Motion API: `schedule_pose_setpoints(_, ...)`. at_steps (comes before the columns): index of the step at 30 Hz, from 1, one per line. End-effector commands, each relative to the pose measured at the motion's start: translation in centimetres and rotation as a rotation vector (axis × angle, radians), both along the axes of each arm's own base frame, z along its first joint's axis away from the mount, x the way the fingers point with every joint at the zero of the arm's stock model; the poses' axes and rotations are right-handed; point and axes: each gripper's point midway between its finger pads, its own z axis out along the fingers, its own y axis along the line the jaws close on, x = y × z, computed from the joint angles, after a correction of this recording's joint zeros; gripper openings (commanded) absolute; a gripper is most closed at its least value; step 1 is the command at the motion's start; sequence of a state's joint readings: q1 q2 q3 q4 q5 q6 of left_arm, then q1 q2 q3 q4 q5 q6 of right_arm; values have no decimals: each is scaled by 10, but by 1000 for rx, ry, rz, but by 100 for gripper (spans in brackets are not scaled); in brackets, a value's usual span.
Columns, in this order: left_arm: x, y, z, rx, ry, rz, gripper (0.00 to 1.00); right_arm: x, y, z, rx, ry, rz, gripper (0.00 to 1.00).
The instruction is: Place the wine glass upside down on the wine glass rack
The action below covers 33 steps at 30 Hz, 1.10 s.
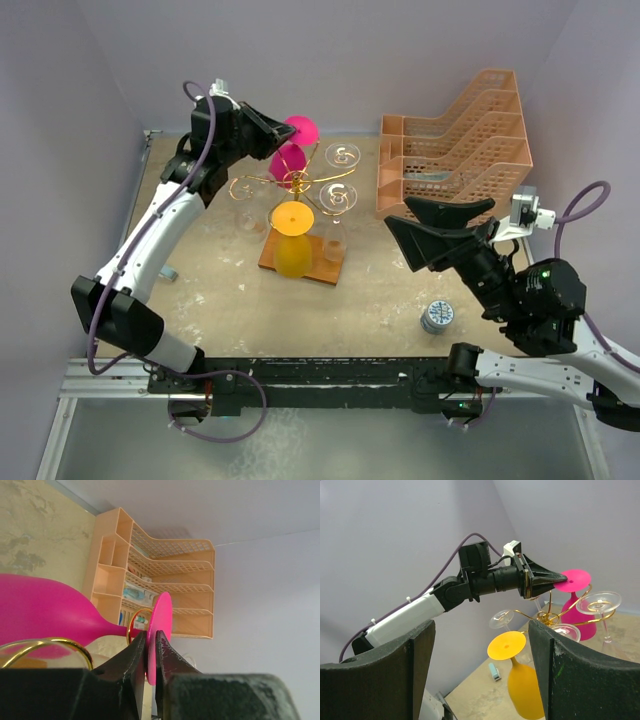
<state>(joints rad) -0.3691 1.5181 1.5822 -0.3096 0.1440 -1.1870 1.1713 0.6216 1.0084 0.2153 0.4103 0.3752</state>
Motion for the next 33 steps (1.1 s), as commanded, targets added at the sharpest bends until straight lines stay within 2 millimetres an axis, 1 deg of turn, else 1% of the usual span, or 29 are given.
schedule_pose_setpoints(1, -14, 14, 39, 47, -116, 29, 10, 1, 0, 10, 45, -7, -5, 77)
schedule_pose_setpoints(10, -15, 21, 33, 88, -102, 55, 11, 3, 2, 8, 38, 3, -8, 77)
schedule_pose_setpoints(16, -20, 36, 41, 134, -115, 106, 12, 5, 2, 7, 38, 17, -16, 76)
schedule_pose_setpoints(18, -22, 40, 48, 144, -130, 120, 16, 5, 2, 6, 39, 20, -16, 76)
schedule_pose_setpoints(22, -27, 48, 62, 181, -162, 137, 28, 6, 1, 5, 39, 27, -20, 76)
schedule_pose_setpoints(25, -33, 54, 75, 214, -193, 141, 32, 6, 0, 5, 43, 33, -24, 75)
schedule_pose_setpoints(28, -45, 61, 89, 265, -236, 124, 34, 6, 0, 4, 61, 53, -19, 75)
schedule_pose_setpoints(30, -56, 70, 96, 310, -250, 135, 36, 5, 3, 1, 67, 75, 0, 75)
schedule_pose_setpoints(33, -78, 89, 92, 416, -262, 144, 39, 8, 6, -6, 57, 113, -5, 75)
